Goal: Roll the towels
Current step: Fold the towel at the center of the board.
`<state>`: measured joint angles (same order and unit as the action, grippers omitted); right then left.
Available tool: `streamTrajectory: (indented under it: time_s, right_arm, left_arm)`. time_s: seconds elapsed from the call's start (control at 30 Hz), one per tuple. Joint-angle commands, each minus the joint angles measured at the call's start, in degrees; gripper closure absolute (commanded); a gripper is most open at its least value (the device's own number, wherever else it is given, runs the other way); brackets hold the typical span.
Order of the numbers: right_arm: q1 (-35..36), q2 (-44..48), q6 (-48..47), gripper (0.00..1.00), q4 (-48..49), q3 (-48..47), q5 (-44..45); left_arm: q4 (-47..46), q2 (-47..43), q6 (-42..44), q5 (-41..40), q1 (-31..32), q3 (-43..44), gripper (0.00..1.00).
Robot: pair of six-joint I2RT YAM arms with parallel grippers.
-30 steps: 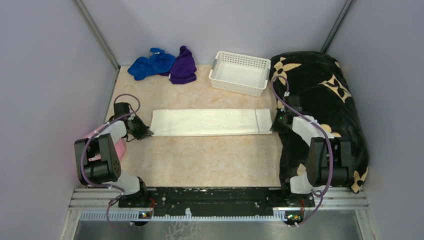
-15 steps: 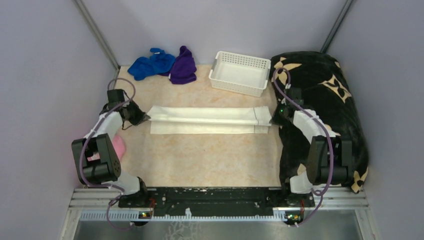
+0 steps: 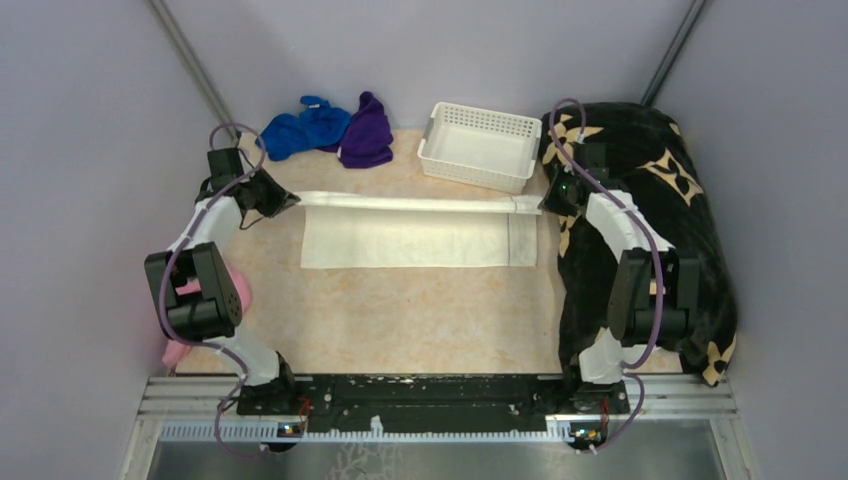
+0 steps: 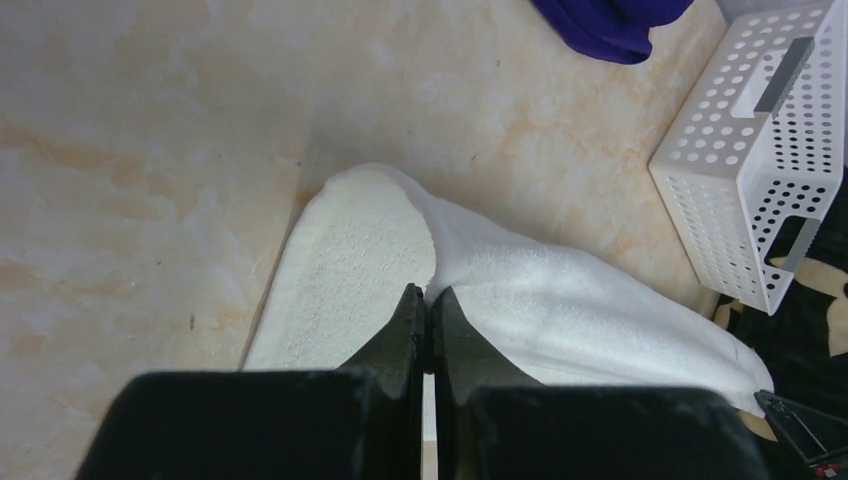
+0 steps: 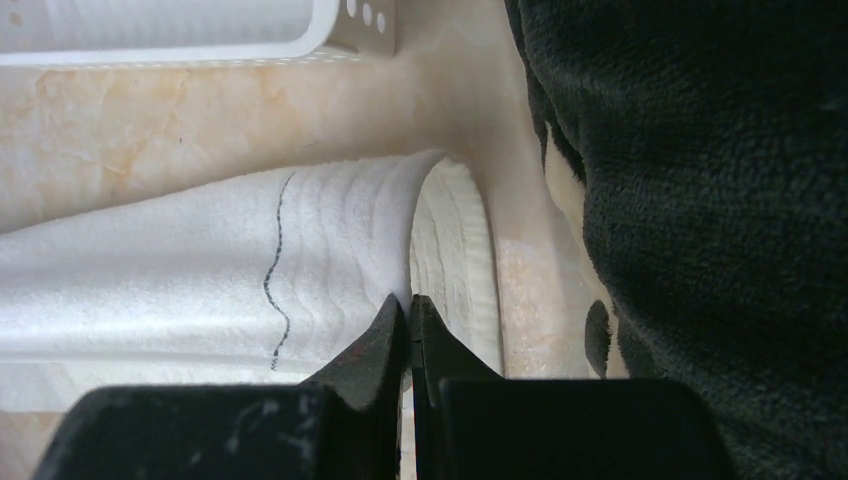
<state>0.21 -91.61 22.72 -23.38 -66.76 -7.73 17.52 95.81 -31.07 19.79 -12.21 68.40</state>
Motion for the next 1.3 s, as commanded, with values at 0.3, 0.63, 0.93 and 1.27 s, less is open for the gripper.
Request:
streamTrajectory:
  time_s: [0.3,0.63,0.93,1.27]
  right_arm:
    - [-0.8,6.7,-0.6,1.00,3.0,16.1,2.5]
    - [-0.8,7.2,-0.3,1.00,3.3,18.6,1.0]
    - [-0.8,12.3,-0.8,1.00,-0.8,17.7,1.9]
    - [-0.7,10.3,0.9,1.00,3.4,24.8,-0.9]
  left_arm:
    - [-2.6,-5.5,1.2,-2.2,-0.6,-16.7,0.98]
    - [-0.8,-6.5,2.8,-2.3,-0.6,-18.0,0.98]
    - [2.0,-10.6,3.9,-4.5,-0.6,-17.8,0.98]
    - [1.3,-7.1,4.6,-4.9,-0.7,-22.2,0.98]
